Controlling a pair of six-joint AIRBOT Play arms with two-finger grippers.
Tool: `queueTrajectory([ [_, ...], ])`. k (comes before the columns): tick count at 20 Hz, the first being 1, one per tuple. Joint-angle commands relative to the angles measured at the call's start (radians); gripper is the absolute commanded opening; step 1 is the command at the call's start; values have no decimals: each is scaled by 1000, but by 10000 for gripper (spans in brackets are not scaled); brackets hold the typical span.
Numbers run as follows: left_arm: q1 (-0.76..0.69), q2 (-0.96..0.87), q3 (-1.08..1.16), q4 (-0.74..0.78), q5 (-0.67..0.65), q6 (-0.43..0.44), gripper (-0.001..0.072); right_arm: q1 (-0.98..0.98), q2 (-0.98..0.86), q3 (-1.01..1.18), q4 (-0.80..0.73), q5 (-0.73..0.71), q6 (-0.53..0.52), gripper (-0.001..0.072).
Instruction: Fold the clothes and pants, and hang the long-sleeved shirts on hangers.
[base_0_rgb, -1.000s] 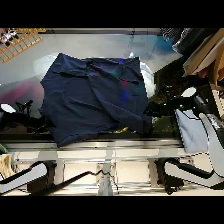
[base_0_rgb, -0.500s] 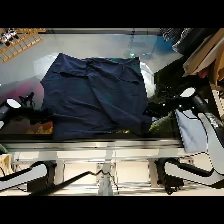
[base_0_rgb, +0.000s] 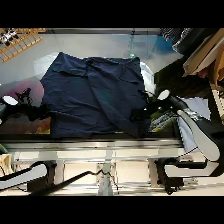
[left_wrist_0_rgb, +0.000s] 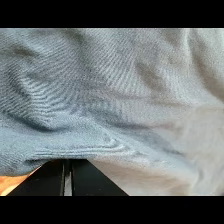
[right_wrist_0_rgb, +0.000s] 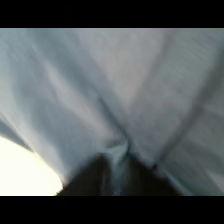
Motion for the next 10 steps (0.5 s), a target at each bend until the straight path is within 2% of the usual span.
queueTrajectory([
  [1,0,1,8,-7,38,1,8,52,-40,31,32,-179,6,15],
  [6,0,-30,152,-42,204,-4,7,18,-45,290,-130,-360,82,12],
  [10,1,-216,393,-90,180,-10,7,-49,-154,510,-132,-322,104,13],
])
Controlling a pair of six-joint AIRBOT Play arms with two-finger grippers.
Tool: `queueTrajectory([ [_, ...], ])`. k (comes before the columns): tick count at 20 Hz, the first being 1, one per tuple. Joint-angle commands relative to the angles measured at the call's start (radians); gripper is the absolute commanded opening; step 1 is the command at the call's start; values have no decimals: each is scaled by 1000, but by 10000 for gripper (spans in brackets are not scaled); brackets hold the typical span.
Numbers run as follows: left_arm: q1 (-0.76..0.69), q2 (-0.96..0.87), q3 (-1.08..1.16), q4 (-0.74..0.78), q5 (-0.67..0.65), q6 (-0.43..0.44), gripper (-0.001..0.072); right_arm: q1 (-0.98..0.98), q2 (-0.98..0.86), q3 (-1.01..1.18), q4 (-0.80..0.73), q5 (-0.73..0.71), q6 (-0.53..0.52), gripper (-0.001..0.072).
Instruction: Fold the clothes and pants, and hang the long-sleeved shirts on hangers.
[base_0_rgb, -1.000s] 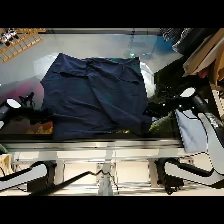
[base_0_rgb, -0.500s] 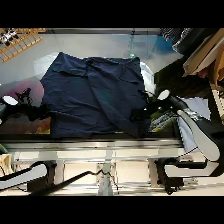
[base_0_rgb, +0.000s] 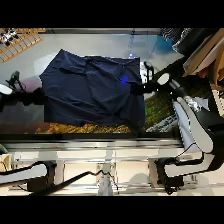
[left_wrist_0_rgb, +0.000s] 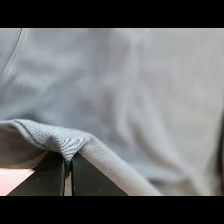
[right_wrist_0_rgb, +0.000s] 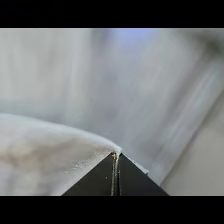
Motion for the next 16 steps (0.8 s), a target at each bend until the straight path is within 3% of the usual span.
queueTrajectory([
  [1,1,-161,203,-40,-32,-10,6,-48,-96,184,-30,10,36,13],
  [5,7,-263,311,-35,-126,-5,26,-53,-141,236,-24,148,41,30],
  [6,15,-258,311,-11,-140,-5,179,-53,-141,235,-24,203,41,164],
  [7,26,-251,311,23,-172,-6,472,-55,-141,235,-27,263,42,333],
  [8,44,-240,312,65,-224,-6,669,-64,-141,235,-31,324,42,359],
  [12,113,-196,297,138,-444,46,662,-129,-87,149,-27,474,51,359],
  [16,112,-179,196,110,-429,142,662,-179,123,-164,10,456,38,362],
])
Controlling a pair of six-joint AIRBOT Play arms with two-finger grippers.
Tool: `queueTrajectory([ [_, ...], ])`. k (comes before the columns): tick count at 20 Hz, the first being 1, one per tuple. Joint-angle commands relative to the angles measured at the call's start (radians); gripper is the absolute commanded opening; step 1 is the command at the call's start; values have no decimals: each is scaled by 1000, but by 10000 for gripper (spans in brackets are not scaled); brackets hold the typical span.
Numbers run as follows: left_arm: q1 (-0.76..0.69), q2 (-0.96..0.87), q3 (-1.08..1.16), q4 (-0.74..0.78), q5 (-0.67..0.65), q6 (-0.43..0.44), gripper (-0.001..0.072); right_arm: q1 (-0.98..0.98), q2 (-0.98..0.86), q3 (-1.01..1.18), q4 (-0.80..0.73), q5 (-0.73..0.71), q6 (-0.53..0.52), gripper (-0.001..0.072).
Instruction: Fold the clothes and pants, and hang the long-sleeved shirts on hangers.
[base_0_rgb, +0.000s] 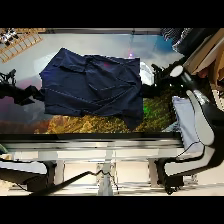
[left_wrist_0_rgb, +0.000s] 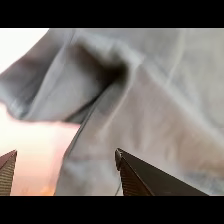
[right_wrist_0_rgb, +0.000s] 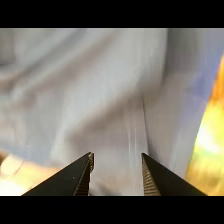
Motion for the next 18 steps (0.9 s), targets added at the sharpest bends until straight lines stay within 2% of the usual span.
queueTrajectory([
  [1,6,11,-81,-39,-27,103,662,-43,170,-249,31,10,-10,388],
  [2,6,11,-103,-64,2,122,662,-60,220,-323,47,-11,-6,451],
  [3,6,11,-114,-69,32,122,662,-82,256,-385,74,-18,-5,457],
  [7,3,10,-119,-147,84,198,658,-94,280,-470,159,-72,-64,437],
  [10,-8,-7,-119,-138,82,197,638,-66,253,-470,161,-164,-64,433],
  [11,-9,-14,-120,-140,79,196,624,-63,240,-470,161,-183,-64,404],
  [12,-11,-19,-120,-139,79,197,575,-63,233,-469,156,-207,-64,402],
  [15,-11,-19,-120,-139,80,197,573,-63,225,-467,158,-271,-66,402],
  [18,-11,-19,-120,-139,79,200,538,-63,224,-467,158,-287,-79,402],
])
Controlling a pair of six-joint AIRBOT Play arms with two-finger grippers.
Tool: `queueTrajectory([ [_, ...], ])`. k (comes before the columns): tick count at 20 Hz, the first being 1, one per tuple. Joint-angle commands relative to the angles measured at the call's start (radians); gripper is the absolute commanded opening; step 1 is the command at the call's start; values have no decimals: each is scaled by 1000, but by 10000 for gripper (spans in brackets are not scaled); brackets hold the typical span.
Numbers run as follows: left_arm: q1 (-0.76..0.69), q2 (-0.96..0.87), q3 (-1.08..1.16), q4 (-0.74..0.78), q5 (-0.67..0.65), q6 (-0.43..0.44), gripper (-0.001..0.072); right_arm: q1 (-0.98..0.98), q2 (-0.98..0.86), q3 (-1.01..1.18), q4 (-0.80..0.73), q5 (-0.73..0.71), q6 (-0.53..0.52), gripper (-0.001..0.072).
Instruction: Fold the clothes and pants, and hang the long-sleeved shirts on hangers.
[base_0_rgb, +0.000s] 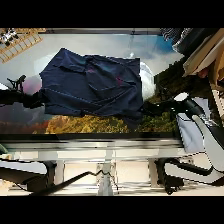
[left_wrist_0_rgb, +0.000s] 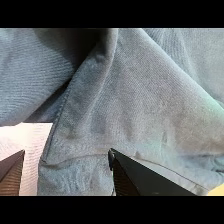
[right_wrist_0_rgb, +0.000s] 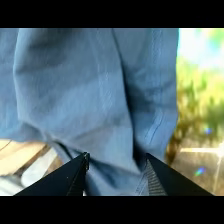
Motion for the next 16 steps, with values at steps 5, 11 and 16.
queueTrajectory([
  [5,-1,-2,-1,0,-8,3,529,24,-60,-2,89,73,-101,173],
  [11,4,-2,-1,0,-63,4,463,32,88,-2,48,231,-9,17],
  [16,4,-2,-1,0,-84,5,463,32,147,-44,-73,356,159,16],
])
